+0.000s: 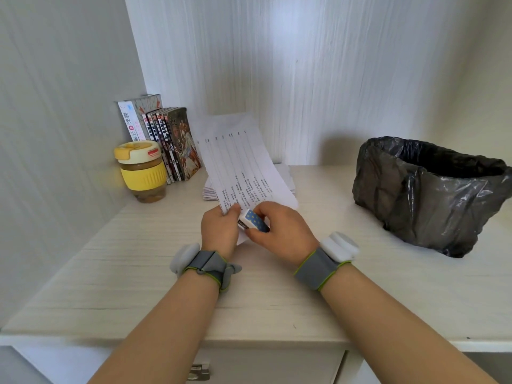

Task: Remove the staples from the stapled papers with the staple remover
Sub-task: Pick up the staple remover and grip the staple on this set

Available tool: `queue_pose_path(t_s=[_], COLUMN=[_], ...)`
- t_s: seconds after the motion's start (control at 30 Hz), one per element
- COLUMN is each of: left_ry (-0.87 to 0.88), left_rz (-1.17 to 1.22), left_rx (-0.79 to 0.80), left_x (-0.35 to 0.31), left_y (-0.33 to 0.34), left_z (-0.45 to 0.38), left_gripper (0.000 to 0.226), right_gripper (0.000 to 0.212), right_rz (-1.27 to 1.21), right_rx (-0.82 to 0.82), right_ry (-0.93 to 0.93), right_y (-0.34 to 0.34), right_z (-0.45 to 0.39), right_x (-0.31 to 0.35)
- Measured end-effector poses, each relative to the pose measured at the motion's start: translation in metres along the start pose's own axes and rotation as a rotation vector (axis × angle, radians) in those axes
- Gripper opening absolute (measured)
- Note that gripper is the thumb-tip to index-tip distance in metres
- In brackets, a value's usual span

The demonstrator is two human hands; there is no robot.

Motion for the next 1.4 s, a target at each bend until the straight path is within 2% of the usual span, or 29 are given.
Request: queue_pose_path(t_s=[0.17, 0.6, 1.17, 1.4], left_ry=[0.025, 0.056, -0.025, -0.132], left_rz=[0.000, -0.056, 0.043, 0.209], left_rx=[0.019, 0.040, 0.035, -0.096], left_x=[-0.005, -0.008, 0.004, 0.020], left_y=[0.004, 0.004, 0.005, -0.010], left_z=[0.002, 0.001, 0.000, -0.004], left_gripper=[0.014, 0.023, 0.019, 0.007], right_gripper=[0.018, 0.023, 0.020, 0.013], right_rz=[0.051, -0.043, -0.146, -0.176], right_rx=[0.014, 0.032, 0.090, 0.131], right_ry=[-0.019, 0.016, 0.085, 0.152], right_y=[0.005, 0.003, 0.007, 0.004], right_z=[0.000, 0.002, 0.000, -0.003], right_x=[0.002, 0.000, -0.007, -0.028])
Point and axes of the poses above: each hand's wrist, its own z-axis away from the middle knuckle, its own y-axis out of the palm, x = y × z, the point moved 10 cm from there along -z, towards the middle knuckle, and after that the axes turned 10 degrees about y, right-handed, at the moved point
